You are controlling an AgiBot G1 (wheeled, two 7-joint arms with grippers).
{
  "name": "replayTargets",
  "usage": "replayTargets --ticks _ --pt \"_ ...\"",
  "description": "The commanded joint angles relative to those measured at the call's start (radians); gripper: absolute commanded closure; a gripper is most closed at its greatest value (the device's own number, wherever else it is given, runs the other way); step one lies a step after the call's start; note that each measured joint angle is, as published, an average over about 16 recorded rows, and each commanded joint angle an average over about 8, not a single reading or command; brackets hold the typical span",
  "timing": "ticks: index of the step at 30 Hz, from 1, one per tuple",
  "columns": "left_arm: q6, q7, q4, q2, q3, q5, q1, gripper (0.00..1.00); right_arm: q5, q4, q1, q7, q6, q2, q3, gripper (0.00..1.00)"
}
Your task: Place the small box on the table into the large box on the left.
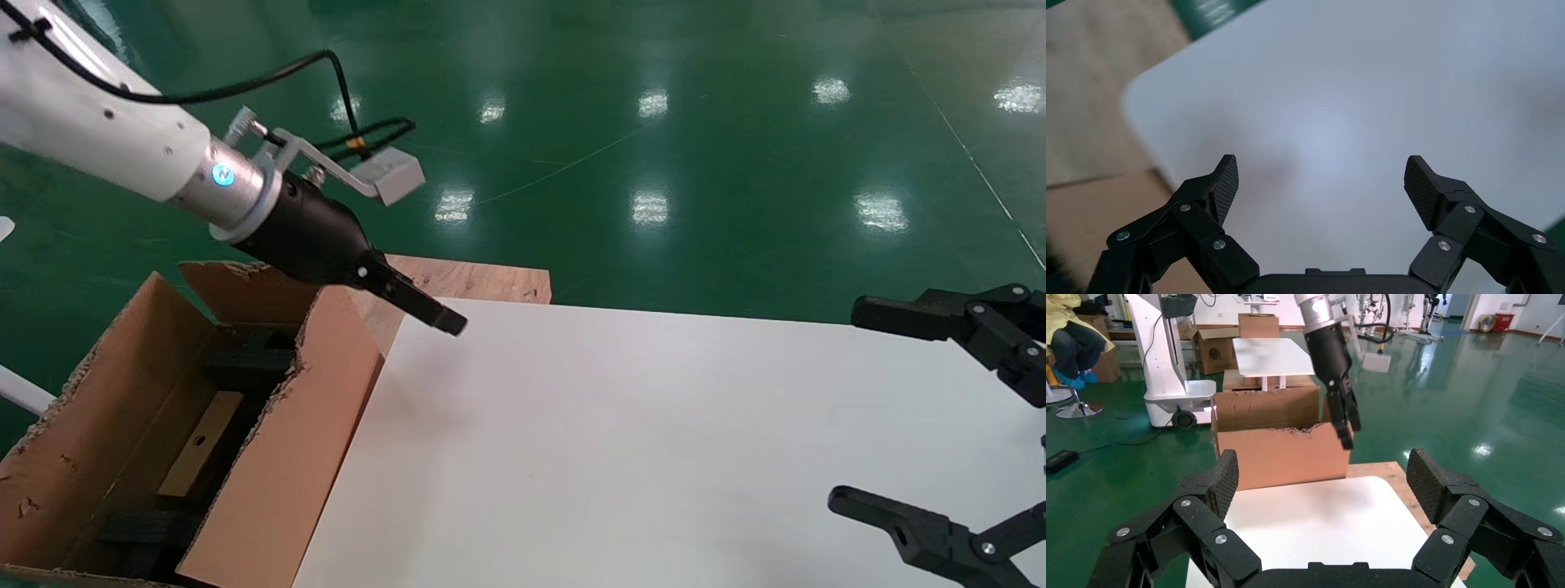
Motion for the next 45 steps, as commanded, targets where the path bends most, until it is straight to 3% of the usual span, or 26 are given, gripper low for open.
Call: replayTargets --ticks 1,45 --pt "0.002 0.027 -0.015 -0.006 -0.034 -0.020 0.030 0.00 0.000 0.000 0.000 0.000 0.000 0.000 0.000 0.00" --pt "0.063 0.726 -0.410 -0.155 -0.900 -0.534 0.789 0.00 0.001 0.000 0.000 -0.001 0.000 0.000 -0.001 0.00"
